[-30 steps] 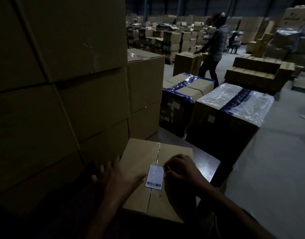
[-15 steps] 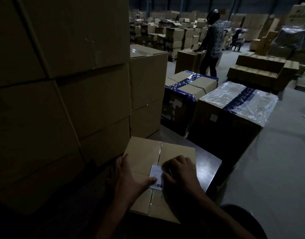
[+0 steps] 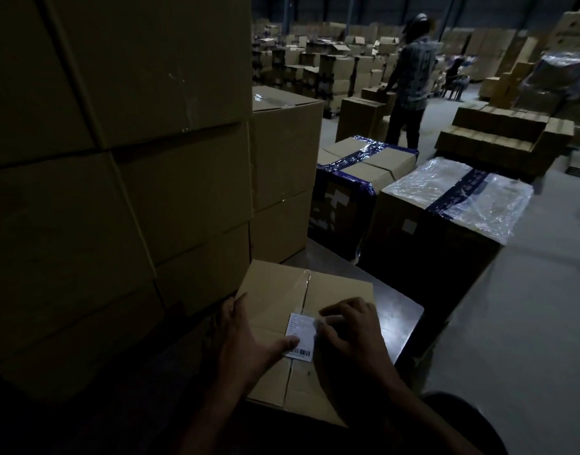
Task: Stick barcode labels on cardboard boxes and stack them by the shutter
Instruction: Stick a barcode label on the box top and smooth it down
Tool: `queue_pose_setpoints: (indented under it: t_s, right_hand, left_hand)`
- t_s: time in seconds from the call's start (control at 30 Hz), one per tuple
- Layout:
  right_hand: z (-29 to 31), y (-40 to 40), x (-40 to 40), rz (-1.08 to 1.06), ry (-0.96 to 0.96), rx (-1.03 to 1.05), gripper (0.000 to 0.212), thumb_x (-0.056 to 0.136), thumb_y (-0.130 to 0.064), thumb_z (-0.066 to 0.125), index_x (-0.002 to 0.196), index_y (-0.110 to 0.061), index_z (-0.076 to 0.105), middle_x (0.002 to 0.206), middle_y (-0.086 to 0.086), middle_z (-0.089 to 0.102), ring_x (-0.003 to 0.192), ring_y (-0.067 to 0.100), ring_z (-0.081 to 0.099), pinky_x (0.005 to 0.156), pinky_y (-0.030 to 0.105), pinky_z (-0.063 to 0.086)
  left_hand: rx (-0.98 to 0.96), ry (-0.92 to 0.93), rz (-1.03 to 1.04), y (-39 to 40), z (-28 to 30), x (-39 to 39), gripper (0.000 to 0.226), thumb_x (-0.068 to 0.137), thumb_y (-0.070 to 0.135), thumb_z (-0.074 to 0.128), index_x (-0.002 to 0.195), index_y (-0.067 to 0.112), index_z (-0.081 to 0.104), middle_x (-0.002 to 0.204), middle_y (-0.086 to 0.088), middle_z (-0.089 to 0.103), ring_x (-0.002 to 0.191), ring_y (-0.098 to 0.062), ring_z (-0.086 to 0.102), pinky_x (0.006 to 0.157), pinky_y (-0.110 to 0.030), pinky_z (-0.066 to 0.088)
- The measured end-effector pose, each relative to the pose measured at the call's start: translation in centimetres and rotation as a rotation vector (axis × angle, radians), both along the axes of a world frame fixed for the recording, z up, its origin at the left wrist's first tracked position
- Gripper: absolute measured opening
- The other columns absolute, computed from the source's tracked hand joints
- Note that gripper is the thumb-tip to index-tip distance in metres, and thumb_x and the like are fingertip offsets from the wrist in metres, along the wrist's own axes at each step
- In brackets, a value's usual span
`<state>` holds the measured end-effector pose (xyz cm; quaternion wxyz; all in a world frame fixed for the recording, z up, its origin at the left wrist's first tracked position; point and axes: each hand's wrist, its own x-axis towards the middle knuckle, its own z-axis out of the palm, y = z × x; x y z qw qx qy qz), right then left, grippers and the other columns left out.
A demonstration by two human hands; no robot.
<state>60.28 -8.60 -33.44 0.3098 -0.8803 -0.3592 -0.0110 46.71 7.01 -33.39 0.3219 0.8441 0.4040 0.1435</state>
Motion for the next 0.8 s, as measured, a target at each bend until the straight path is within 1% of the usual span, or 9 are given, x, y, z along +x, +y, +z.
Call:
queue_pose_setpoints:
  t_s: [0.07,0.13,0.23,0.37,0.47,0.57,0.63,0.73,0.8]
  right_hand:
    - [-0.6,-1.2,-0.9,-0.138,-0.056,-0.004,0.026,0.082,-0.043,0.067,0.108,-0.037,0.065,0.105,-0.017,0.045,0.103,0.005,0.032,0.089,0.03,0.029]
    - [-1.0,-2.3,-2.1,-0.22,-0.06,-0.019,0.03,0.081,-0.044,0.068,0.11,-0.04,0.064,0.112,-0.014,0.048,0.111,0.01,0.036,0.092,0.036,0.03]
    - [-1.3,-2.8,-3.0,-0.184,-0.07,-0.006,0.033,0.083,-0.038,0.069,0.115,-0.032,0.066,0.116,-0.008,0.051,0.114,0.015,0.038,0.091,0.034,0.037]
    - [-0.6,-1.6,-1.5,-0.089,-0.044,-0.058,0.033,0.086,-0.036,0.063,0.119,-0.031,0.064,0.12,-0.006,0.051,0.117,0.013,0.038,0.09,0.031,0.033]
    - [0.4,-0.2,1.0,-0.004,-0.063,-0.063,0.026,0.085,-0.043,0.059,0.108,-0.037,0.069,0.112,-0.012,0.053,0.107,0.007,0.04,0.086,0.029,0.034]
    - [0.7,1.2,3.4,0.153,-0.066,-0.092,0.025,0.085,-0.049,0.056,0.102,-0.039,0.071,0.105,-0.014,0.057,0.103,0.006,0.048,0.084,0.027,0.035]
    - [0.7,1.9,4.5,0.213,-0.073,-0.081,0.03,0.083,-0.053,0.053,0.1,-0.037,0.072,0.101,-0.014,0.059,0.102,0.009,0.051,0.087,0.03,0.04]
    - [0.7,2.0,4.6,0.202,-0.096,-0.074,0.034,0.082,-0.056,0.048,0.096,-0.038,0.073,0.098,-0.018,0.06,0.102,0.005,0.05,0.09,0.033,0.041]
    - [0.6,1.9,3.8,0.161,-0.119,-0.08,0.035,0.081,-0.059,0.046,0.092,-0.038,0.072,0.097,-0.019,0.06,0.099,0.003,0.05,0.086,0.032,0.039]
  left_hand:
    - [-0.033,-0.032,0.015,0.3,0.1,0.0,0.127,0.048,0.081,0.074,0.151,0.03,0.022,0.155,0.0,0.026,0.14,-0.024,0.03,0.11,-0.048,0.036]
    - [-0.054,-0.047,0.029,0.8,0.0,-0.2,0.118,0.055,0.072,0.079,0.151,0.027,0.026,0.152,-0.002,0.033,0.137,-0.024,0.034,0.109,-0.043,0.037]
    - [-0.063,-0.059,0.029,1.3,-0.3,-0.7,0.106,0.065,0.059,0.082,0.151,0.027,0.027,0.151,-0.003,0.037,0.135,-0.024,0.039,0.107,-0.038,0.037]
    - [-0.025,-0.038,0.085,0.3,-0.2,-1.8,0.108,0.076,0.055,0.077,0.156,0.03,0.01,0.158,-0.002,0.016,0.139,-0.028,0.035,0.108,-0.043,0.037]
    - [-0.03,-0.071,0.123,-0.4,0.0,-3.0,0.114,0.074,0.051,0.08,0.157,0.03,0.004,0.157,-0.001,0.009,0.138,-0.03,0.035,0.106,-0.044,0.036]
    - [-0.042,-0.011,0.122,-0.6,0.8,-3.7,0.114,0.073,0.051,0.081,0.155,0.029,0.006,0.154,-0.004,0.014,0.135,-0.031,0.039,0.102,-0.04,0.038]
    - [-0.018,-0.003,0.116,-0.1,1.4,-3.7,0.113,0.072,0.05,0.082,0.155,0.027,0.009,0.154,-0.005,0.015,0.135,-0.031,0.039,0.103,-0.041,0.038]
    - [0.12,-0.047,0.124,1.9,2.0,-2.7,0.118,0.067,0.05,0.086,0.157,0.02,0.015,0.163,-0.002,0.0,0.143,-0.03,0.027,0.109,-0.046,0.033]
    - [0.158,-0.069,0.087,3.0,2.4,-1.6,0.123,0.063,0.057,0.086,0.157,0.021,0.015,0.164,0.002,-0.004,0.146,-0.029,0.021,0.113,-0.047,0.032]
